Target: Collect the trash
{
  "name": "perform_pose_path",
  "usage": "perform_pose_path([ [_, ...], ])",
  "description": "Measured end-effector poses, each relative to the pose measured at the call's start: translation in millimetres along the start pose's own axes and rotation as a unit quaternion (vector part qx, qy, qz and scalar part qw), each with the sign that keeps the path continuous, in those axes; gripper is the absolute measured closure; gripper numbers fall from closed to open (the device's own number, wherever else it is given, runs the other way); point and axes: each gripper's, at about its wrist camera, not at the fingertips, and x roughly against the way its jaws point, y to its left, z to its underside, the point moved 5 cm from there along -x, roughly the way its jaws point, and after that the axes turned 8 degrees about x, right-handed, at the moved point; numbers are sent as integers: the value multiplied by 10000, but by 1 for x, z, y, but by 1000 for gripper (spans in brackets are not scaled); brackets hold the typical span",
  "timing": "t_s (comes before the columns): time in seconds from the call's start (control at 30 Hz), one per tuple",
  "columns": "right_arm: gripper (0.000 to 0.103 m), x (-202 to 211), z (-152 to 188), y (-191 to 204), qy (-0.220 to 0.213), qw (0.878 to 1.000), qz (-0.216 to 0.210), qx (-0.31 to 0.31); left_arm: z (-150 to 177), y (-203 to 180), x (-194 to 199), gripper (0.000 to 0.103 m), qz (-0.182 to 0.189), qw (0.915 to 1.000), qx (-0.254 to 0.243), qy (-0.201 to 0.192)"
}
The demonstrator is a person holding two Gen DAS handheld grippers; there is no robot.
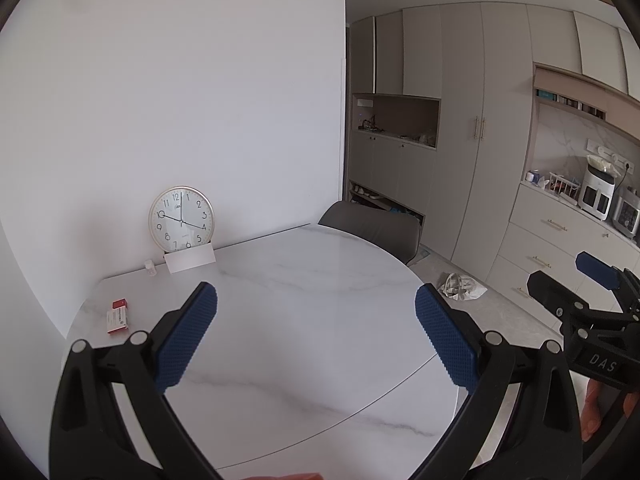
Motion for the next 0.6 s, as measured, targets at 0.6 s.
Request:
perform_pose_path([
  [0.6,3,2,3,-3,-2,10000,11,-50,5,-2,4,8,-26,10000,7,31],
])
